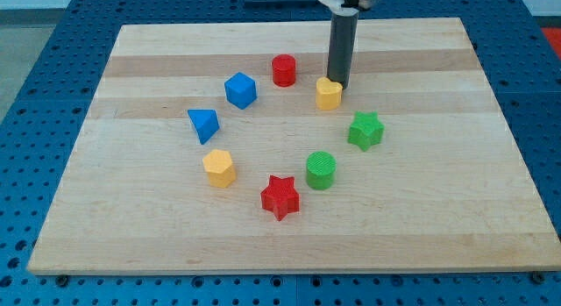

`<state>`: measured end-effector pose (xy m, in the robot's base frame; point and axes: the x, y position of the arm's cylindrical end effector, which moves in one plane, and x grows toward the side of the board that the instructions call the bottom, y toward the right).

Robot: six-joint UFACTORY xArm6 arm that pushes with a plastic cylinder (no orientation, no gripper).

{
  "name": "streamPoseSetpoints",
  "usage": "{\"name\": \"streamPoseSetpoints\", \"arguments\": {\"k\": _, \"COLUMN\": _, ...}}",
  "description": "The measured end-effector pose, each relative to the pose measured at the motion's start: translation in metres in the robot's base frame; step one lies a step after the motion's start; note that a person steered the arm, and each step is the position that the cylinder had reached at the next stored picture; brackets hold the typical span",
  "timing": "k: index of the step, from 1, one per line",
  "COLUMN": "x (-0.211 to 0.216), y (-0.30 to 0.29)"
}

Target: Adjust the green star to the top right of the green circle

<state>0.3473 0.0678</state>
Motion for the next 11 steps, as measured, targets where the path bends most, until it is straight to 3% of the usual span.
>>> {"name": "streamPoseSetpoints", "arguments": {"k": 1, "x": 0.000, "y": 0.014}}
{"name": "streamPoseSetpoints", "arguments": {"k": 2, "x": 0.004, "y": 0.068}}
{"name": "streamPoseSetpoints", "arguments": {"k": 3, "x": 0.052, "y": 0.076}}
{"name": "streamPoseSetpoints", "arguments": {"k": 6, "x": 0.093, "y": 0.085}}
{"name": "streamPoseSetpoints", "arguments": {"k": 7, "x": 0.133, "y": 0.085}}
{"name": "streamPoseSetpoints", "arguments": {"k": 11, "x": 0.134, "y": 0.038}}
